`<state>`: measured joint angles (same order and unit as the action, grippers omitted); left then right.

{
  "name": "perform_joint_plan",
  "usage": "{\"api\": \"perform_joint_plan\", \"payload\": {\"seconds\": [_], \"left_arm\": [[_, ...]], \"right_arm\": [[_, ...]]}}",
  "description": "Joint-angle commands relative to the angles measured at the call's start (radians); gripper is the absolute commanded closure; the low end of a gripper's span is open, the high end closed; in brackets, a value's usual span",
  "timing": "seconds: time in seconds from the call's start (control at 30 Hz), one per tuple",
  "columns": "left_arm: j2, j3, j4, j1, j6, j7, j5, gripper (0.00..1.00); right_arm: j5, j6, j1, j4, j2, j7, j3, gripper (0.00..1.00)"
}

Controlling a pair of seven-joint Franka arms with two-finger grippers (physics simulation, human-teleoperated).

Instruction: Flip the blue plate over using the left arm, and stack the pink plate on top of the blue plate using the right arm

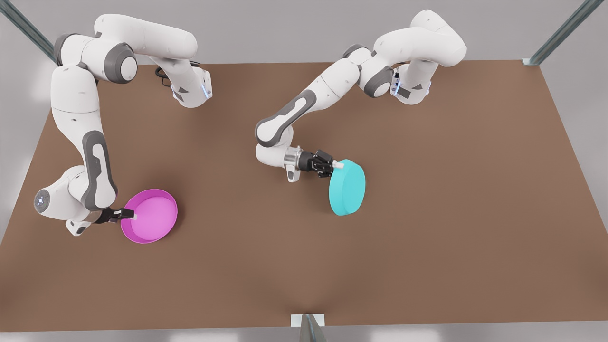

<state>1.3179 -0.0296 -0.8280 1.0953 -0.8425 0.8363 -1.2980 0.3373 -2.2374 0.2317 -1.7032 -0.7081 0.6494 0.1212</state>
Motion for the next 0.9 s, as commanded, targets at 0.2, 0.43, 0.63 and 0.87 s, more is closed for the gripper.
{"api": "perform_joint_plan", "payload": {"seconds": [0.2, 0.43, 0.63, 0.87], "left_arm": [[0.041, 0.069, 0.070, -0.003, -0.013, 0.250, 0.006, 0.00], [-0.011, 0.264, 0.224, -0.055, -0.147, 0.363, 0.178, 0.00], [-0.262, 0.264, 0.225, -0.181, -0.579, 1.064, 0.776, 0.00], [-0.380, 0.433, 0.228, -0.250, -0.819, 1.409, 0.839, 0.00]], "right_arm": [[0.009, -0.001, 0.000, 0.000, -0.001, 0.092, 0.000, 0.00], [0.014, 0.001, 0.006, -0.001, -0.001, 0.105, 0.000, 0.00], [0.014, 0.001, 0.005, 0.000, -0.001, 0.107, -0.005, 0.14], [0.028, 0.002, 0.005, -0.001, -0.002, 0.107, -0.006, 0.41]]}}
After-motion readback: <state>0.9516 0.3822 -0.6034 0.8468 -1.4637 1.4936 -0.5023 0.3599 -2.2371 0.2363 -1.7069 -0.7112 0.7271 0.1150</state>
